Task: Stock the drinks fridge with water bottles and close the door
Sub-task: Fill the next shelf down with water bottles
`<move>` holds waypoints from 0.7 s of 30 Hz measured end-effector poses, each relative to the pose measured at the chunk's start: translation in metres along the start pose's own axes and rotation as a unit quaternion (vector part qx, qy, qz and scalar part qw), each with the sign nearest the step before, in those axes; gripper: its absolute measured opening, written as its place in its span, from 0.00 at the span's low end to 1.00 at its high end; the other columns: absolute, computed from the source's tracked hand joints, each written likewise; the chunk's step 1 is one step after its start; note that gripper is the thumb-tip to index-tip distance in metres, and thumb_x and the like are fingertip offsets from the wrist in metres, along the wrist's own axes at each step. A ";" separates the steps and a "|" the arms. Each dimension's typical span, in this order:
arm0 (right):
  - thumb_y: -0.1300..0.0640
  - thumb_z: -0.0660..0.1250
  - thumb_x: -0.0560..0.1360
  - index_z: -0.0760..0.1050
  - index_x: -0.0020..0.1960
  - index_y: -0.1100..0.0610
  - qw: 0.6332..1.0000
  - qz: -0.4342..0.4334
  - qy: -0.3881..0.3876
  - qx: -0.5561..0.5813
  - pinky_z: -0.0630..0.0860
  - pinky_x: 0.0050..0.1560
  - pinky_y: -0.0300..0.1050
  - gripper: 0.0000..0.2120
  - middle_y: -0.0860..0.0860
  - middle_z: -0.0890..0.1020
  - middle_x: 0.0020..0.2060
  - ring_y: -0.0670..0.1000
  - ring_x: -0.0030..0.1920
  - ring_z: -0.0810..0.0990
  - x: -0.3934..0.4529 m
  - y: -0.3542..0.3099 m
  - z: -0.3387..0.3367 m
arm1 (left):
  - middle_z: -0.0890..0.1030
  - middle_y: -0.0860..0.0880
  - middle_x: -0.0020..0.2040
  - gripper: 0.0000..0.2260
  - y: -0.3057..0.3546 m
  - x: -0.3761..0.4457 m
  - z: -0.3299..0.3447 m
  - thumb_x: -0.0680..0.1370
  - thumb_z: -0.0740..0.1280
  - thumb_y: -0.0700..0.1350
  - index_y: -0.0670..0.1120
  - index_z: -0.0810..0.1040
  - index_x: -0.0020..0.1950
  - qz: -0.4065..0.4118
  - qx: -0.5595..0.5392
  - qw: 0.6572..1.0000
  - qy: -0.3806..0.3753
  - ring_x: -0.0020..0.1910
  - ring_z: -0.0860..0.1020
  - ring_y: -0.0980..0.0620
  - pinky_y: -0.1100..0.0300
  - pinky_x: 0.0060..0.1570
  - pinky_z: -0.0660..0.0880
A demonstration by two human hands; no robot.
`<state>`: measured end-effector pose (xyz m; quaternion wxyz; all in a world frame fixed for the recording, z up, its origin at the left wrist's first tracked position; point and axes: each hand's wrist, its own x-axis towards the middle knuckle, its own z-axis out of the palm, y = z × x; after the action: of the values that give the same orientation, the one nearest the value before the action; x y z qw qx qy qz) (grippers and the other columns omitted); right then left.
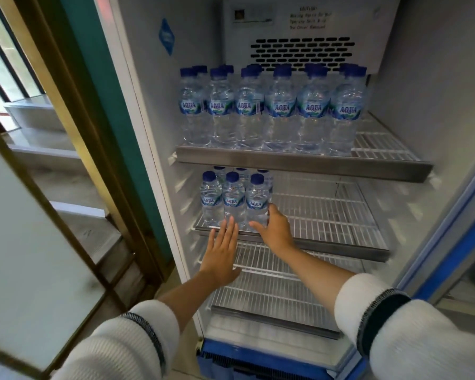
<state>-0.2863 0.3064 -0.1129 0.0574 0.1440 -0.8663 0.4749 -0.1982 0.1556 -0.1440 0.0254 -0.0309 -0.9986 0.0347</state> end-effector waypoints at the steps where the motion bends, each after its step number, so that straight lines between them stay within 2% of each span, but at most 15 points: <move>1: 0.49 0.76 0.70 0.70 0.64 0.56 1.000 -0.004 -0.002 -0.001 0.79 0.54 0.52 0.27 0.52 0.81 0.55 0.51 0.52 0.82 0.001 0.002 0.000 | 0.24 0.43 0.73 0.51 0.000 0.000 0.000 0.76 0.64 0.62 0.43 0.24 0.72 0.000 0.002 1.000 -0.004 0.73 0.27 0.43 0.45 0.73 0.33; 5: 0.50 0.76 0.69 0.70 0.64 0.57 1.000 -0.009 -0.006 0.005 0.79 0.56 0.50 0.28 0.52 0.81 0.56 0.51 0.53 0.81 0.002 0.004 -0.003 | 0.24 0.44 0.73 0.51 0.000 0.001 -0.001 0.75 0.64 0.61 0.42 0.25 0.73 0.001 0.016 1.000 -0.019 0.73 0.26 0.44 0.46 0.71 0.30; 10: 0.44 0.76 0.67 0.63 0.71 0.57 1.000 -0.011 0.008 -0.015 0.74 0.63 0.50 0.39 0.53 0.74 0.65 0.53 0.64 0.74 -0.009 0.006 -0.003 | 0.25 0.45 0.74 0.49 0.001 -0.005 -0.006 0.76 0.65 0.58 0.43 0.28 0.75 -0.008 -0.015 1.000 -0.022 0.73 0.27 0.44 0.45 0.74 0.34; 12: 0.42 0.73 0.69 0.57 0.75 0.57 0.996 -0.032 0.040 -0.075 0.66 0.71 0.54 0.43 0.56 0.66 0.72 0.56 0.72 0.65 -0.021 0.005 0.002 | 0.26 0.46 0.74 0.47 0.000 -0.013 -0.004 0.77 0.65 0.54 0.44 0.29 0.75 -0.038 -0.053 0.998 -0.015 0.73 0.27 0.46 0.45 0.75 0.37; 15: 0.44 0.68 0.74 0.53 0.77 0.58 0.979 -0.121 0.066 -0.151 0.48 0.76 0.57 0.40 0.59 0.54 0.77 0.59 0.77 0.52 -0.046 0.002 0.012 | 0.27 0.46 0.75 0.45 -0.004 -0.039 0.005 0.78 0.63 0.53 0.45 0.29 0.76 -0.114 -0.106 0.988 -0.007 0.74 0.28 0.46 0.45 0.75 0.38; 18: 0.46 0.65 0.75 0.56 0.76 0.57 0.950 -0.243 -0.003 -0.198 0.41 0.76 0.56 0.35 0.59 0.51 0.78 0.56 0.78 0.45 -0.071 0.003 0.032 | 0.28 0.47 0.75 0.45 -0.011 -0.077 0.017 0.78 0.63 0.55 0.45 0.30 0.76 -0.182 -0.124 0.975 -0.023 0.74 0.29 0.46 0.44 0.75 0.37; 21: 0.48 0.68 0.74 0.59 0.75 0.59 0.914 -0.298 -0.134 -0.239 0.50 0.75 0.61 0.35 0.60 0.54 0.77 0.59 0.77 0.50 -0.095 0.002 0.067 | 0.31 0.47 0.77 0.45 -0.023 -0.127 0.023 0.77 0.65 0.54 0.45 0.34 0.77 -0.254 -0.149 0.955 -0.035 0.75 0.30 0.47 0.43 0.75 0.39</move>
<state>-0.1943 0.2695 -0.1728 0.1127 0.4400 -0.8703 0.1907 -0.0743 0.1227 -0.1713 -0.0066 0.2211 -0.9676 -0.1213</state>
